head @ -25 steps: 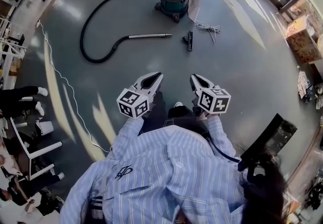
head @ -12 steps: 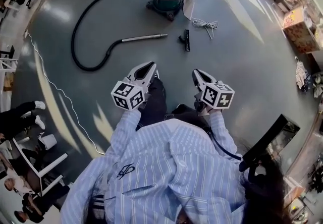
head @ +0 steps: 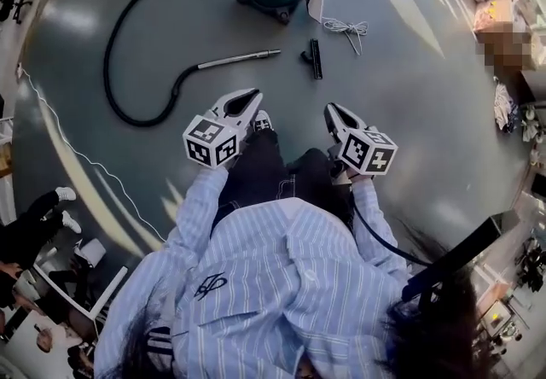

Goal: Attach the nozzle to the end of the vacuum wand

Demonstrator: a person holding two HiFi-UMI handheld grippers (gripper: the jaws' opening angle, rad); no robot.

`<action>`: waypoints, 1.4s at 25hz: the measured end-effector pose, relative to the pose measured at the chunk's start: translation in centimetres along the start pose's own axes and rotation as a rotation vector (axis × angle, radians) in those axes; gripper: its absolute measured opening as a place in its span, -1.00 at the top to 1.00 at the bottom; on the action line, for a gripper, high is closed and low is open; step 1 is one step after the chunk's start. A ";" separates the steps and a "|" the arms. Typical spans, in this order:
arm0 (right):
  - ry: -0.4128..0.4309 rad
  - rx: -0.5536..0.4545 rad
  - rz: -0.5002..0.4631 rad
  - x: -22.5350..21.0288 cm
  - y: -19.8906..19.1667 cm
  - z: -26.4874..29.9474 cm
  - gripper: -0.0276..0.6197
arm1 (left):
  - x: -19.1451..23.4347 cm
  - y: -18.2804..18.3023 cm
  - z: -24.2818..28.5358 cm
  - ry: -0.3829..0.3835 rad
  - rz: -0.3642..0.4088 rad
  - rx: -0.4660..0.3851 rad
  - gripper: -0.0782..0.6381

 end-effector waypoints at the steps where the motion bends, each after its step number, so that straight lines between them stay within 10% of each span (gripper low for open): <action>1: -0.012 0.004 0.004 -0.2 0.3 0.5 0.89 | 0.7 0.1 0.7 -0.011 0.002 0.014 0.76; 21: -0.049 0.137 0.019 -12.5 1.1 9.1 0.89 | 4.7 -3.2 12.8 -0.062 0.021 0.232 0.76; 30: -0.115 0.195 -0.036 -21.9 -3.3 20.0 0.87 | 15.2 -11.4 20.8 -0.061 0.142 0.369 0.56; 35: -0.112 0.250 -0.053 -29.5 -8.0 30.1 0.47 | 25.9 -19.6 26.8 -0.020 0.188 0.456 0.44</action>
Point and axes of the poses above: the fingertips, and each gripper's own axes: z forward along the fingers, x to its left, y out of its top, the point moved 3 cm from there along -z, backward along the fingers, and after that the axes turned 3 degrees about y, right-handed, at the moved point
